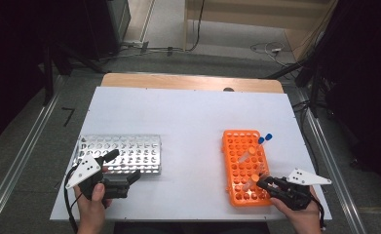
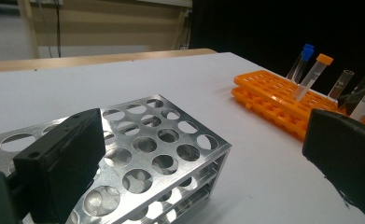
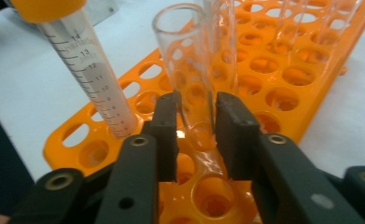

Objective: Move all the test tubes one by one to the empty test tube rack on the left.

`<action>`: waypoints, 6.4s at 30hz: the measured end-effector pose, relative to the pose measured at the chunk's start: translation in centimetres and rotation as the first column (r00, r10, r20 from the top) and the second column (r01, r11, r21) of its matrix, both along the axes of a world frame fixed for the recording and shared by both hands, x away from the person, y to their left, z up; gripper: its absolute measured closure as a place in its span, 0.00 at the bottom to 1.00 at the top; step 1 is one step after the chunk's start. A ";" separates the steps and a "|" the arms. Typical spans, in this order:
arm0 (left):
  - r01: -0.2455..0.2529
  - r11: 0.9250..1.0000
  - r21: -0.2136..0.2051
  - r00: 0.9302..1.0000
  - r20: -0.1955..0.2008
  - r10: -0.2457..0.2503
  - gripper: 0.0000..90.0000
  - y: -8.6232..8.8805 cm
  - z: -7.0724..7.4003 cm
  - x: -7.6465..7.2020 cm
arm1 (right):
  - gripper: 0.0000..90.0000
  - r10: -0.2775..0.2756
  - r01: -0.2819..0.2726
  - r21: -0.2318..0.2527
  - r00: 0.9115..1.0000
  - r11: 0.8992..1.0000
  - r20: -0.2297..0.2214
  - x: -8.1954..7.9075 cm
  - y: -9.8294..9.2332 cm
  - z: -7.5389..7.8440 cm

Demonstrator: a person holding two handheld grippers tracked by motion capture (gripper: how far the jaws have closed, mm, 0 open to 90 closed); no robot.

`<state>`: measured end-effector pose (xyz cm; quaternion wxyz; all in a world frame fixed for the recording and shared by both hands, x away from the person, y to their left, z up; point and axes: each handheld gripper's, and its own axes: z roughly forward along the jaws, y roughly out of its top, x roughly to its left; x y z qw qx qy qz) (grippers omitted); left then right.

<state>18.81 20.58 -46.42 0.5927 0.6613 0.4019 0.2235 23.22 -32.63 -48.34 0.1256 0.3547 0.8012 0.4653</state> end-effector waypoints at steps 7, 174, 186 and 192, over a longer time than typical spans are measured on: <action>0.007 1.000 0.008 1.000 -0.002 -0.007 0.00 -0.2 0.0 0.0 | 0.82 -0.015 0.015 0.008 1.000 1.000 0.002 0.0 -0.4 0.3; 0.006 0.999 0.049 1.000 0.016 -0.007 0.85 -3.9 6.0 8.9 | 0.00 0.048 -0.058 0.090 0.993 0.994 0.106 3.1 0.9 8.0; -0.065 0.996 0.067 0.998 0.015 0.064 0.85 -3.9 4.3 10.2 | 0.00 -0.014 0.008 0.083 0.997 0.996 0.072 2.3 -2.4 6.1; -0.076 0.994 0.081 0.997 0.002 0.076 0.85 -4.4 3.7 10.6 | 0.00 -0.040 0.034 0.101 0.997 0.994 0.062 2.2 -3.4 5.7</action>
